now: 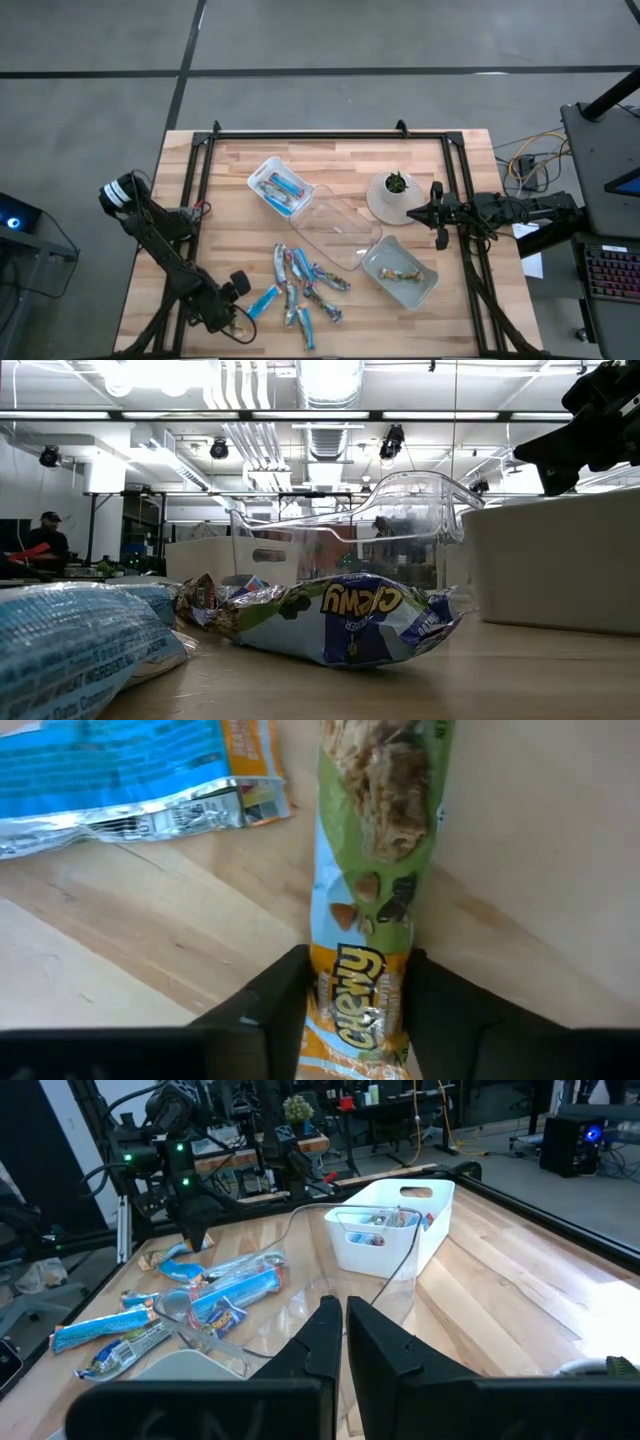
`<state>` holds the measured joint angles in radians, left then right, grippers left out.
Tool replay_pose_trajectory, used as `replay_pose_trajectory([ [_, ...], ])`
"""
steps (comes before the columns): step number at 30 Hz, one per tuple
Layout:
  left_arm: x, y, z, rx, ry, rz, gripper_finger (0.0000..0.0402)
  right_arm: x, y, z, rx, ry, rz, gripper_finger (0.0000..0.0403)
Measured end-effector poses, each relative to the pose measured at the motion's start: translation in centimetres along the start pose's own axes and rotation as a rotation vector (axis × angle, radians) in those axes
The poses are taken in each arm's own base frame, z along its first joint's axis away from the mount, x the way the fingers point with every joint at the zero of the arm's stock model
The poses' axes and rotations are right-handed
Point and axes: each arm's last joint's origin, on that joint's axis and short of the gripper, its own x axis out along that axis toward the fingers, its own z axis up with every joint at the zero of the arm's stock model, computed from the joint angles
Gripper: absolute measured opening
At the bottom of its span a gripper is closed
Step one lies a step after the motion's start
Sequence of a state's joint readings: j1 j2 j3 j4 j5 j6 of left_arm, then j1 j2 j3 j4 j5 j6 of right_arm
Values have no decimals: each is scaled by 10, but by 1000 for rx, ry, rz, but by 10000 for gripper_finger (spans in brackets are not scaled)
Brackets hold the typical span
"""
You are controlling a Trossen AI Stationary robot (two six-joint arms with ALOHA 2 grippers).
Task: Pick and place Granola Bars by type
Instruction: Put the orange granola bar into the gray bin
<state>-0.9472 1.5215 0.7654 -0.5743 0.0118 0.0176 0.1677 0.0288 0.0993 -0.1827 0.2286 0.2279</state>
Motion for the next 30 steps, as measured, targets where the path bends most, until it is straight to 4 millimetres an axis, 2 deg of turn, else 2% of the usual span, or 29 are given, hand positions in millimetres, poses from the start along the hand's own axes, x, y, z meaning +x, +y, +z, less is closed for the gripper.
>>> replay_pose_trajectory([
  [4, 0, 0, 0, -1, 0, 0, 104, 0, 0, 0, 0, 0, 1, 13],
  [9, 0, 0, 0, -1, 1, 0, 88, 0, 0, 0, 0, 0, 0, 13],
  [21, -1, 0, 0, -19, -2, -7, 85, 0, 0, 0, 0, 0, 0, 13],
  [30, -18, -1, 1, -19, -20, -19, 84, 0, 0, 0, 0, 0, 0, 13],
])
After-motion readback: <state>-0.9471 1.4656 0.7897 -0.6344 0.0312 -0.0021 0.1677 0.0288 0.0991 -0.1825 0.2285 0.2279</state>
